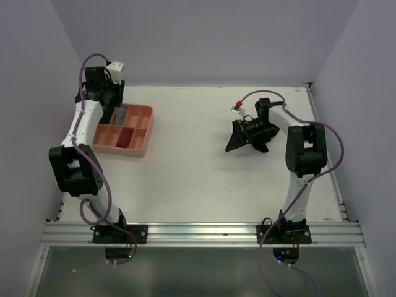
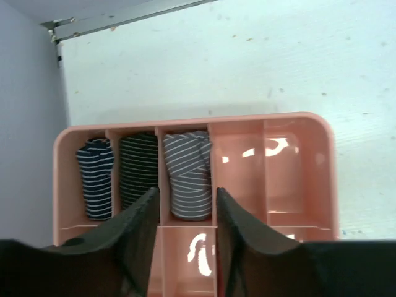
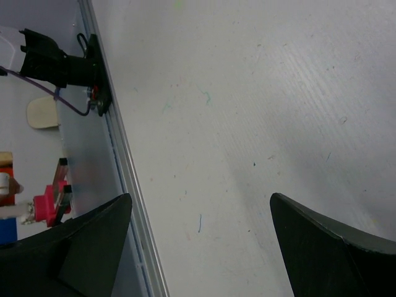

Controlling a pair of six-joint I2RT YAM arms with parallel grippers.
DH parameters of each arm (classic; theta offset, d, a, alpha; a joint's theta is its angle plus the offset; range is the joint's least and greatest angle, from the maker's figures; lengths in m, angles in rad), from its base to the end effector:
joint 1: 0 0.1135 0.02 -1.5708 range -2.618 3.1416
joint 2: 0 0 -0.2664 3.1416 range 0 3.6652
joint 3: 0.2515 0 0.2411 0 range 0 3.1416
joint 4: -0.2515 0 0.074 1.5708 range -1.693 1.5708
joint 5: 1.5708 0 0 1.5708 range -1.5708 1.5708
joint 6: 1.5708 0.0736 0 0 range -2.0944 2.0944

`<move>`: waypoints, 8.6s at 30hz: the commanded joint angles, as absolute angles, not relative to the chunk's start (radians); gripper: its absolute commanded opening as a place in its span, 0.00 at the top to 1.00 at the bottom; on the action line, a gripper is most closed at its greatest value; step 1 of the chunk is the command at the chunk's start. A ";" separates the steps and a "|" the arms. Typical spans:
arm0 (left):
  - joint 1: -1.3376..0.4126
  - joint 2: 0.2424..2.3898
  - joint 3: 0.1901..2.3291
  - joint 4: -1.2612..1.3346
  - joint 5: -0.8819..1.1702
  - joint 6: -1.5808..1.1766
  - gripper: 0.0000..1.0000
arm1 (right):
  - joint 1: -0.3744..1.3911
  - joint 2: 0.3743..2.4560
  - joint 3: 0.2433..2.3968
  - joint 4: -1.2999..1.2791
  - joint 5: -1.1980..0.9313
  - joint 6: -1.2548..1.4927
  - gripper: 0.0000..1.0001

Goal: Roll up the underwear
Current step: Place the rolled underwear into the container, then move the underwear to the center of the board, then flatten the underwear

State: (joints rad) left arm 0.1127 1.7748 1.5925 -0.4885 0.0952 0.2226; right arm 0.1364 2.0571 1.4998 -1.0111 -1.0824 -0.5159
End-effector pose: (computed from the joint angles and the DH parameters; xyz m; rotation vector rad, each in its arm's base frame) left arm 0.4279 0.0414 0.2995 0.1744 2.2323 0.0753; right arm 0.3624 0.1153 0.1679 -0.8143 2.4020 1.4965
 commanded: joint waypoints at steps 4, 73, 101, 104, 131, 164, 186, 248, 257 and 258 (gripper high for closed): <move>0.022 1.663 1.389 -0.512 0.299 0.305 0.61 | 0.129 1.889 1.433 -0.852 -0.926 -0.390 0.01; -0.523 1.901 1.226 -0.654 0.922 0.437 0.48 | 0.331 1.758 1.301 -1.103 -0.744 -0.664 0.52; -0.472 1.648 1.425 -0.679 0.784 0.601 1.00 | 0.222 1.715 1.654 -1.358 -0.839 -0.840 1.00; -0.590 1.560 1.173 -0.770 0.747 0.780 0.95 | 0.282 1.617 1.426 -1.436 -0.709 -1.041 0.54; -0.308 1.807 1.164 -0.393 0.701 0.216 0.50 | 0.273 2.103 1.770 -0.827 -0.611 -0.342 0.34; -0.225 1.925 1.201 -0.457 1.029 0.227 0.35 | 0.295 2.365 1.960 -1.003 -0.862 -0.436 0.46; -0.305 1.864 1.218 -0.439 0.810 0.248 0.96 | 0.291 2.275 1.951 -1.031 -0.896 -0.476 1.00; -0.152 1.839 1.533 -0.387 0.686 0.266 0.28 | 0.184 1.902 1.841 -0.874 -0.695 -0.200 0.48; -0.170 1.844 1.399 -0.102 0.689 -0.059 0.27 | 0.324 1.747 1.321 -0.645 -0.770 -0.060 0.81; -0.181 1.902 1.448 -0.115 0.675 -0.113 0.28 | 0.331 1.756 1.295 -0.631 -0.772 -0.045 0.81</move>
State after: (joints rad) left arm -0.1627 1.8069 1.4113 -0.2306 0.6895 0.0780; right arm 0.3069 1.7489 1.3521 -0.7429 -0.7353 -0.1158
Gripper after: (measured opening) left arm 0.723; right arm 0.197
